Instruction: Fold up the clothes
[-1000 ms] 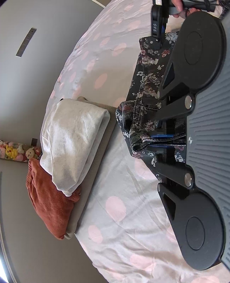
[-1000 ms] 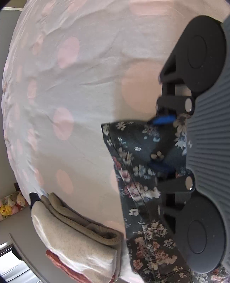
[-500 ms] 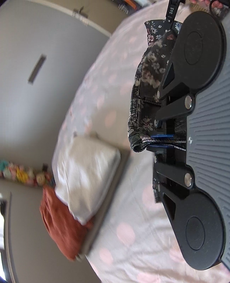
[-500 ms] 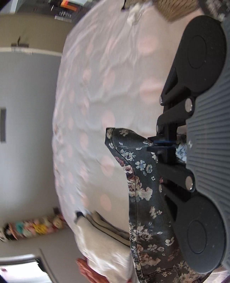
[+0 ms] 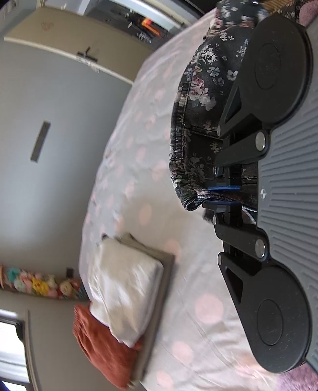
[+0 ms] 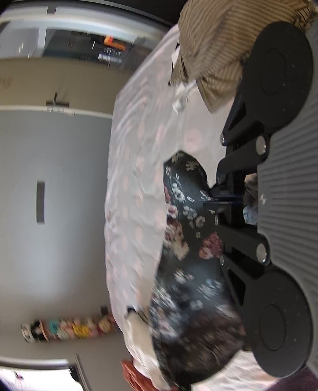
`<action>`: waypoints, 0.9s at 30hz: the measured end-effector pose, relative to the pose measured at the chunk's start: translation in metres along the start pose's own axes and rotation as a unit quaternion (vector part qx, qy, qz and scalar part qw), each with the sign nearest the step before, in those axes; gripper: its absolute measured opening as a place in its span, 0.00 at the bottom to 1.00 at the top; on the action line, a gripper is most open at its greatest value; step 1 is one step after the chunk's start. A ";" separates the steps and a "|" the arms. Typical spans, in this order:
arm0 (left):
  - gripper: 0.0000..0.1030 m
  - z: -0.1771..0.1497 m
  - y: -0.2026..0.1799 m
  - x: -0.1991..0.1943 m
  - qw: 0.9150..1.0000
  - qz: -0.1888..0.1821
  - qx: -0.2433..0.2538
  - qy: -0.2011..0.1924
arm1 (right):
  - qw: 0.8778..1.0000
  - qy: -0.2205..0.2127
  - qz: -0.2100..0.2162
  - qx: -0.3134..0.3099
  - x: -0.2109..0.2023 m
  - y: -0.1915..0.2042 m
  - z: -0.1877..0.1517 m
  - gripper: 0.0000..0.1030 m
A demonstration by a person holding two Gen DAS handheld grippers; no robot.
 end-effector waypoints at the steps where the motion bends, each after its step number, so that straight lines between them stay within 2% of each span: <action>1: 0.06 -0.002 0.004 -0.002 1.000 0.004 -0.002 0.003 | 1.000 0.006 0.019 -0.005 0.006 0.014 -0.004 0.03; 7: 0.06 -0.015 0.009 -0.008 1.000 0.017 0.010 0.022 | 0.988 0.066 0.136 -0.028 0.031 0.080 -0.030 0.04; 12: 0.06 -0.021 0.005 -0.006 0.999 0.022 0.019 0.030 | 0.969 0.133 0.208 -0.029 0.066 0.116 -0.047 0.04; 15: 0.06 -0.023 0.002 -0.003 0.999 0.026 0.028 0.034 | 0.952 0.171 0.249 -0.051 0.088 0.141 -0.066 0.04; 17: 0.06 -0.025 0.001 0.000 0.998 0.028 0.032 0.039 | 0.942 0.207 0.259 -0.053 0.105 0.155 -0.081 0.04; 20: 0.07 -0.030 0.001 0.003 0.998 0.034 0.037 0.047 | 0.936 0.243 0.248 -0.059 0.129 0.166 -0.103 0.04; 23: 0.07 -0.032 0.004 0.006 0.997 0.041 0.039 0.050 | 0.934 0.247 0.252 -0.051 0.131 0.163 -0.110 0.05; 27: 0.07 -0.029 0.006 0.009 0.997 0.045 0.039 0.049 | 0.933 0.243 0.263 -0.044 0.120 0.157 -0.101 0.07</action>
Point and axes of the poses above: each gripper's, at about its wrist camera, not at the fingertips, and x roughly the way its jaws point, y to its left, z to its top, the point moved 1 cm from there along x, roughly the way its jaws point, and after that the axes turned 4 degrees about -y, right-handed, at the moved point
